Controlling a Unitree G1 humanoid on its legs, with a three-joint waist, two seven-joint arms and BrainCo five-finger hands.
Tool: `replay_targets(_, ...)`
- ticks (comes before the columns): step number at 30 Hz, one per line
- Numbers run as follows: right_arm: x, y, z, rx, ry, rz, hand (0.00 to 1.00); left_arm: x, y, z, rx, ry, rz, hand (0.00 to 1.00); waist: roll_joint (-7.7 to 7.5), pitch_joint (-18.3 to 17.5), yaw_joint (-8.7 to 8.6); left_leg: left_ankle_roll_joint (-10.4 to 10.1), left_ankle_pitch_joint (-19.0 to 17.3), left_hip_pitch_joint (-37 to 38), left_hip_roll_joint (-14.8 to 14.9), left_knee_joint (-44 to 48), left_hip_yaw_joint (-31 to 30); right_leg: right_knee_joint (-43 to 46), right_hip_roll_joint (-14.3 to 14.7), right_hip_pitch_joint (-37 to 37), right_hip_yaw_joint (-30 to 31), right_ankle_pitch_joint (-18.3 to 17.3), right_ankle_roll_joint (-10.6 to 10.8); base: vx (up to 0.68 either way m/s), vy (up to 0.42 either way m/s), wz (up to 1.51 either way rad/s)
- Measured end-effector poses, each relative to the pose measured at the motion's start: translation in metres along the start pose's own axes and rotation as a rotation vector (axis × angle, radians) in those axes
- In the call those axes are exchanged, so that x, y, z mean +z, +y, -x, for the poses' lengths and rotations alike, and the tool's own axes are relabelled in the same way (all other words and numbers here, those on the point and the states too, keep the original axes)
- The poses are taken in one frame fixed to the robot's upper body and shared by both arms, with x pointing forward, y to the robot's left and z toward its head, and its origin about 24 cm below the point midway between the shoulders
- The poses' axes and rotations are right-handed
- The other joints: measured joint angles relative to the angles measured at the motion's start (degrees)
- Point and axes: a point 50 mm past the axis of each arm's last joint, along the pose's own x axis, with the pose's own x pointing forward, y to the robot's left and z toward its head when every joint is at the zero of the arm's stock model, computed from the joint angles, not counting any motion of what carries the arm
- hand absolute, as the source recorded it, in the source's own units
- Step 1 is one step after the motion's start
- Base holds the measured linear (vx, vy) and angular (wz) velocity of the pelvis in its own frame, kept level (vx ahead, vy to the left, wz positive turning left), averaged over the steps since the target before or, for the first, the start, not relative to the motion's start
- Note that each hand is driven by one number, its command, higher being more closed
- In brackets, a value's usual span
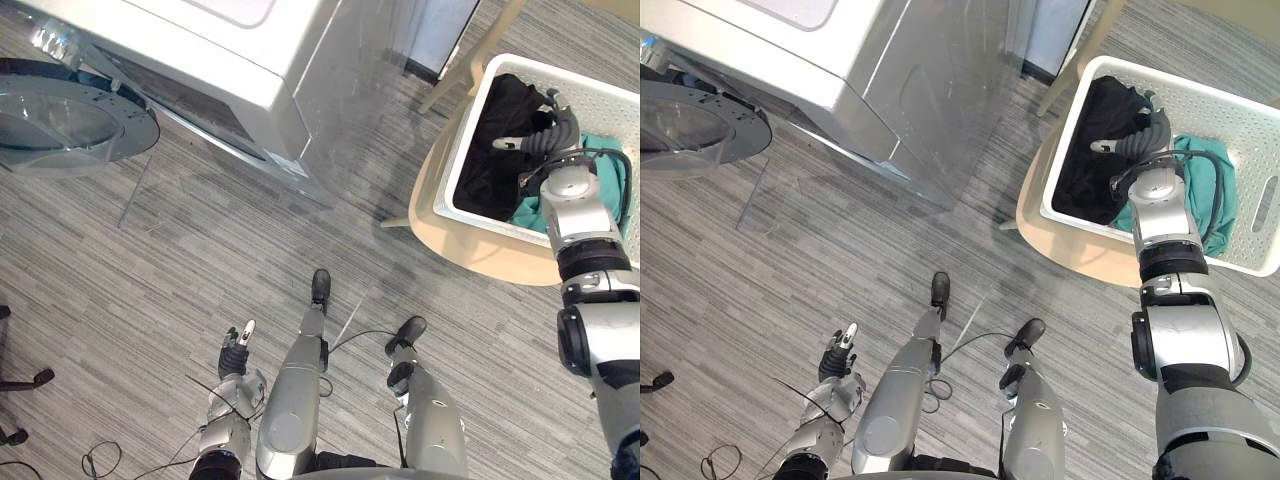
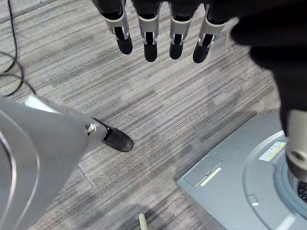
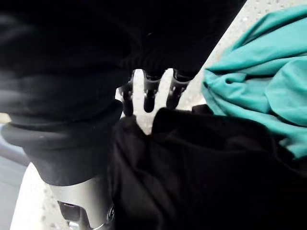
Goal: Pick up the laundry basket with both hands and put the clothes into the washing machine.
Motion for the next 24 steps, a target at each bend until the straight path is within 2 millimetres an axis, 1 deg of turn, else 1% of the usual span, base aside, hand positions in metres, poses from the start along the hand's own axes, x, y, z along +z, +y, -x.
replay_targets(2,-0.007,0.001,-0.001,0.004,0.044,0.036,0.0,0.003,-0.007,-0.002,-0.025,-0.003,0.021,0.0,0.0,0.0,-0.02,0.0,1.25,-0.01,-0.05,-1.8,-0.33,0.03,0.04,-0.58,-0.33,0.0,0.0,-0.04,-0.002,0.07)
replay_targets(4,-0.015,0.002,0.0,0.016,0.08,0.052,0.0,0.005,-0.012,-0.004,-0.044,-0.009,0.019,0.0,0.0,0.0,-0.02,0.16,1.56,-0.05,-0.05,-2.25,-0.6,0.06,0.06,-0.62,-0.68,0.0,0.0,-0.03,-0.007,0.09)
replay_targets(5,-0.018,0.003,0.0,0.029,0.095,0.066,0.0,0.006,-0.015,-0.004,-0.056,-0.01,0.032,0.0,0.0,0.0,-0.03,-0.1,1.9,-0.06,-0.06,-2.86,-0.72,0.06,0.05,-0.78,-0.89,0.02,-0.02,-0.03,-0.008,0.05)
replay_targets(7,-0.012,0.004,-0.003,0.038,0.096,0.088,0.0,0.008,-0.021,-0.005,-0.077,-0.013,0.046,0.0,0.0,0.0,-0.03,0.16,2.16,-1.16,0.0,-2.9,-0.77,0.11,0.11,-1.92,-0.96,0.21,-0.25,-0.04,-0.01,-0.01)
replay_targets(8,-0.006,0.004,-0.006,0.048,0.092,0.122,0.0,0.01,-0.026,-0.006,-0.102,-0.013,0.072,0.0,0.01,0.0,-0.02,0.1,2.35,-2.0,0.07,-2.9,-0.78,0.03,0.2,-2.73,-0.99,0.39,-0.35,-0.03,-0.01,-0.02)
replay_targets(10,0.0,0.005,-0.008,0.062,0.09,0.196,0.0,0.013,-0.033,-0.006,-0.132,-0.018,0.106,0.0,0.01,0.0,0.04,0.12,2.5,-2.71,0.17,-2.9,-1.06,-0.63,0.54,-3.08,-1.19,0.77,-0.42,0.0,0.0,0.0)
replay_targets(12,0.007,0.001,-0.01,0.075,0.076,0.326,0.0,0.021,-0.047,-0.004,-0.202,-0.041,0.165,0.0,0.02,-0.01,0.58,-0.39,2.89,-3.7,0.34,-2.9,-1.23,-2.42,1.18,-3.29,-1.43,1.73,-0.58,0.0,0.0,0.0)
replay_targets(14,0.012,-0.002,-0.012,0.07,0.062,0.393,0.0,0.028,-0.059,-0.003,-0.252,-0.06,0.19,0.0,0.06,0.0,0.93,-0.55,3.02,-4.51,0.47,-2.9,-1.25,-3.87,1.69,-3.51,-1.57,2.45,-0.59,0.0,0.0,0.0)
replay_targets(15,0.013,-0.003,-0.012,0.07,0.055,0.431,1.0,0.032,-0.068,-0.002,-0.287,-0.071,0.197,0.0,0.07,-0.01,1.04,-0.86,3.23,-5.03,0.51,-2.9,-1.26,-4.68,1.9,-3.57,-1.86,2.85,-0.72,0.01,-0.001,0.04)
replay_targets(19,0.017,-0.002,-0.013,0.07,0.035,0.529,1.0,0.041,-0.091,0.004,-0.382,-0.092,0.268,0.0,0.11,-0.02,1.06,-1.09,3.39,-6.45,0.52,-2.91,-1.26,-5.1,2.03,-4.53,-2.44,3.05,-0.76,0.01,0.018,0.04)
replay_targets(21,0.019,-0.004,-0.013,0.065,0.028,0.551,1.0,0.041,-0.097,0.006,-0.4,-0.086,0.298,0.0,0.11,-0.03,1.0,-1.09,3.39,-6.59,0.52,-2.91,-1.26,-5.11,2.04,-4.53,-2.68,3.05,-0.76,0.06,0.049,0.05)
replay_targets(22,0.023,-0.005,-0.014,0.066,0.017,0.589,1.0,0.042,-0.112,0.011,-0.47,-0.08,0.319,0.0,0.13,-0.03,1.18,-1.1,3.4,-6.63,0.52,-2.9,-0.99,-5.09,2.02,-4.53,-2.8,3.04,-0.76,0.08,0.068,0.02)
replay_targets(24,0.023,-0.004,-0.014,0.066,0.017,0.588,1.0,0.045,-0.117,0.014,-0.488,-0.087,0.336,0.0,0.14,-0.04,1.26,-1.11,3.41,-6.62,0.53,-2.9,-0.91,-5.06,2.0,-4.53,-2.81,3.04,-0.77,0.05,0.053,0.01)
